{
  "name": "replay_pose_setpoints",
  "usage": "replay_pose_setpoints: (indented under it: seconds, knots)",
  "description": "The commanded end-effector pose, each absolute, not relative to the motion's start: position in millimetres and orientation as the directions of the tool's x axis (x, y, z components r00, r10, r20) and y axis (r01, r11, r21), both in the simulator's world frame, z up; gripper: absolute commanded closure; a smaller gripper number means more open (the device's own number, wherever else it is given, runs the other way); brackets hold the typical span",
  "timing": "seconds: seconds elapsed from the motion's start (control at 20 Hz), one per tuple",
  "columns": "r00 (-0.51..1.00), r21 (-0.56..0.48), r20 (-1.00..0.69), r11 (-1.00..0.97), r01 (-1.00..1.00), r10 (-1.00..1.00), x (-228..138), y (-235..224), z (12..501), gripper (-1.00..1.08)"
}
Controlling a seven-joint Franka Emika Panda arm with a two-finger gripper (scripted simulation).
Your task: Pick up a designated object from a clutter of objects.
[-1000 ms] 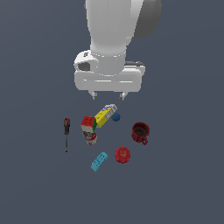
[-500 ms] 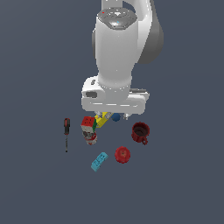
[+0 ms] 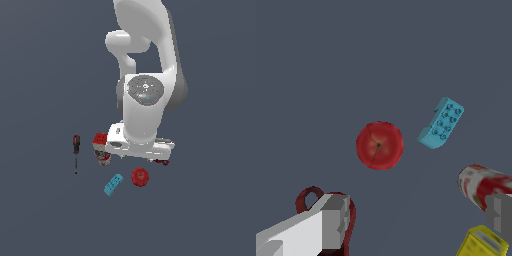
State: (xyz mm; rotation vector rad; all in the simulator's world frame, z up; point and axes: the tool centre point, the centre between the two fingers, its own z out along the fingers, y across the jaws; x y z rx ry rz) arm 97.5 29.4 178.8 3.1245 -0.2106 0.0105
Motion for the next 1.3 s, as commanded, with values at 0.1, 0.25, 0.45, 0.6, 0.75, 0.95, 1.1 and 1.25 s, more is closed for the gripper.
replay_pose_setpoints:
  seconds: [0.1,0.25,0.45,0.6,0.75,0.95,1.1,1.25]
  knots:
    - [0.987,0.005,0.005,-0.987,-0.16,-0.16,110.0,39.4,142.4,-0.92]
    - [0.985,0.003,0.003,-0.985,-0.172,-0.172,114.8,44.3,123.8,-0.92]
    - [0.983,0.001,0.001,-0.983,-0.184,-0.184,118.7,49.0,106.3,-0.92]
    - [0.982,0.0,0.0,-0.982,-0.189,-0.189,120.1,51.0,98.8,-0.92]
    - [0.982,0.0,0.0,-0.982,-0.191,-0.191,120.6,51.6,96.3,-0.92]
    - [0.982,0.0,-0.001,-0.982,-0.189,-0.189,119.8,51.4,93.7,-0.92]
    - [0.982,0.0,-0.001,-0.982,-0.19,-0.19,119.7,51.4,83.6,-0.92]
    - [0.982,0.0,0.0,-0.982,-0.19,-0.19,119.3,51.4,67.2,-0.92]
